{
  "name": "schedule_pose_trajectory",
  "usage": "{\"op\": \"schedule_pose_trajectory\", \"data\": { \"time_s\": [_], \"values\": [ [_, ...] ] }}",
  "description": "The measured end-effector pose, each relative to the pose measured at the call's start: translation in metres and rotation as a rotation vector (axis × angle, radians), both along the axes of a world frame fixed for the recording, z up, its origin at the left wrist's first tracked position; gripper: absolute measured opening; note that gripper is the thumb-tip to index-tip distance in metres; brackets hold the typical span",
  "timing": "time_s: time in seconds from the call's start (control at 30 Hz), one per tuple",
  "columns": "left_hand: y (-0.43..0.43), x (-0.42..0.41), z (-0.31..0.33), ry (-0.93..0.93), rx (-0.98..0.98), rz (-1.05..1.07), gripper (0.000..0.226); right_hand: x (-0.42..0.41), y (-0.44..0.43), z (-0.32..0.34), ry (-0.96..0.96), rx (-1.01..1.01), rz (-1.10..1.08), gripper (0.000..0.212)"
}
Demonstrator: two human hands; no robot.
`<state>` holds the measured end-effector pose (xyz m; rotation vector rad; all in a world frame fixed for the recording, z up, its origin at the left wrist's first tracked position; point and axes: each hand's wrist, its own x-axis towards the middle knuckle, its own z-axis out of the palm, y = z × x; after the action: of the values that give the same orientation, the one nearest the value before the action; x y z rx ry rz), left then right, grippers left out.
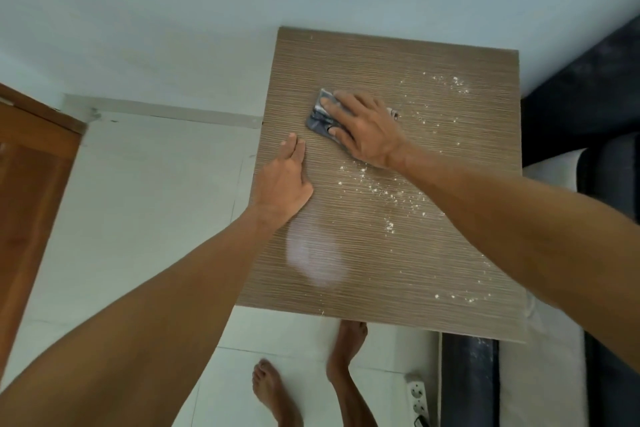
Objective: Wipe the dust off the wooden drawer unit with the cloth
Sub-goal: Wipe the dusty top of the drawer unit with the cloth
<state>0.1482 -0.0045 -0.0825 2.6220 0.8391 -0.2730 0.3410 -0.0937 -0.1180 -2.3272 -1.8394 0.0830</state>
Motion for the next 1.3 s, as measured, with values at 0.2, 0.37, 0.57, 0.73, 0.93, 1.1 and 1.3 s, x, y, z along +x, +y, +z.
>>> {"op": "schedule_pose_trajectory", "data": {
  "time_s": [0.2, 0.37, 0.57, 0.73, 0.93, 1.1, 1.3],
  "values": [
    [0.008, -0.012, -0.002, -0.096, -0.119, -0.053, 0.068, -0.062, -0.037, -0.003, -0.069, 0.0, -0.024, 0.052],
    [0.012, -0.025, -0.004, -0.126, -0.155, -0.093, 0.06, -0.117, -0.065, -0.003, -0.025, 0.005, -0.006, 0.053],
    [0.001, -0.036, -0.008, -0.114, -0.128, -0.129, 0.052, -0.182, -0.088, -0.003, 0.016, -0.009, 0.017, 0.057],
    [-0.009, -0.05, -0.011, -0.112, -0.089, -0.173, 0.057, -0.225, -0.106, 0.002, 0.036, -0.034, 0.048, 0.066],
    [-0.016, -0.052, -0.008, -0.069, -0.094, -0.188, 0.053, -0.257, -0.135, 0.006, 0.089, -0.074, 0.237, 0.072],
    [-0.028, -0.032, -0.002, -0.037, -0.094, -0.218, 0.054, -0.217, -0.15, 0.024, 0.1, -0.078, 0.352, 0.074],
    [-0.036, 0.014, -0.011, -0.062, -0.037, -0.164, 0.056, -0.071, -0.128, 0.045, 0.071, -0.011, 0.075, 0.087]
  ]
}}
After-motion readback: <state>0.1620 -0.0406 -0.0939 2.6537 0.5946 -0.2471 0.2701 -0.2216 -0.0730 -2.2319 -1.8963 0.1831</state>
